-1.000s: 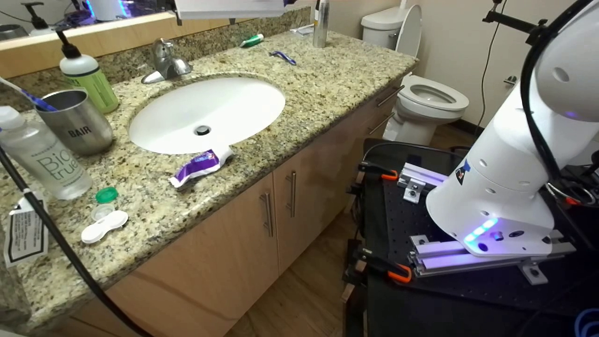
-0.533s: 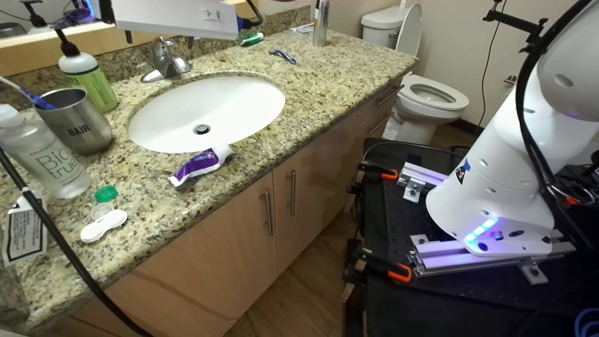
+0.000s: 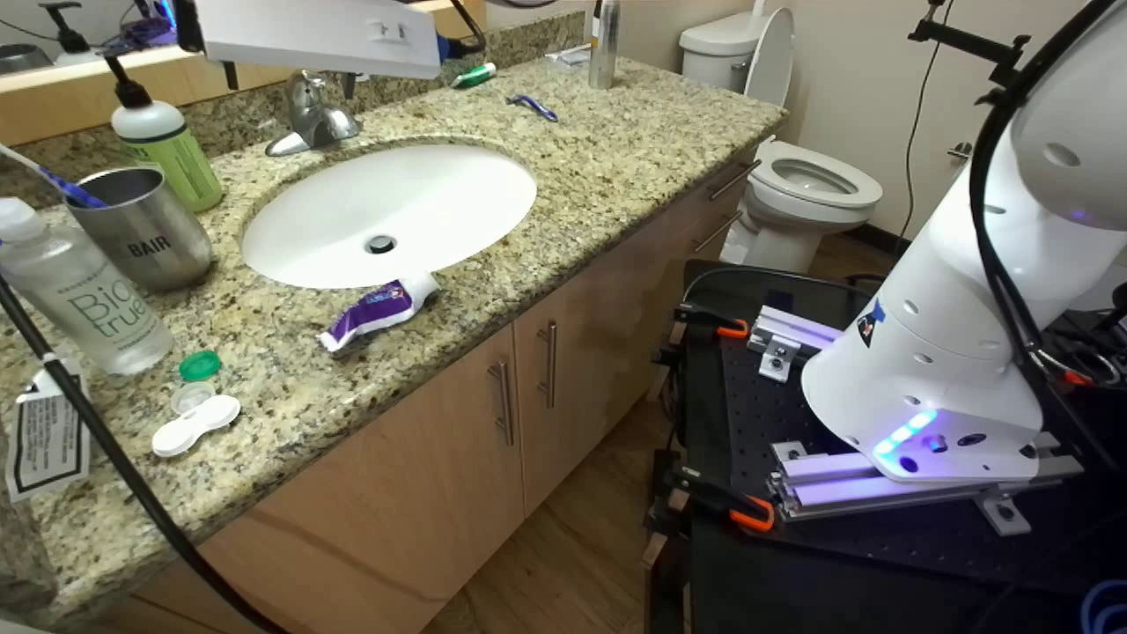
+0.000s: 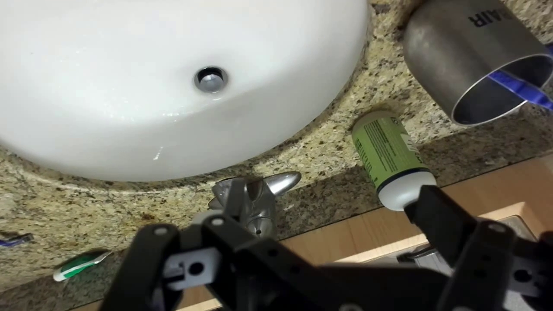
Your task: Place the toothbrush and the clear bottle on the right side of the counter
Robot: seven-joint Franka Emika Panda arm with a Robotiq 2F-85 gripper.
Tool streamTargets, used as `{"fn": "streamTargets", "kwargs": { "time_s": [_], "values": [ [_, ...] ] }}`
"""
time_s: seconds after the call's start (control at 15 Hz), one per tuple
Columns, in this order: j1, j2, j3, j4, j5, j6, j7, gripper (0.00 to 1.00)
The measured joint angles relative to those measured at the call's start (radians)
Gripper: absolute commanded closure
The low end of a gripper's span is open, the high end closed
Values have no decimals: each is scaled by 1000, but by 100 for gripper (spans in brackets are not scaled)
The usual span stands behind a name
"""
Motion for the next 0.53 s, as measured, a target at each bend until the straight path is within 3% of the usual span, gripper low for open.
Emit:
{"fn": "streamTargets", "kwargs": {
  "time_s": [0.13,0.53],
  "values": [
    [1,1,0,13,-88,11,62,0],
    [-2,81,-21,164,-569,201,261,0]
  ]
}}
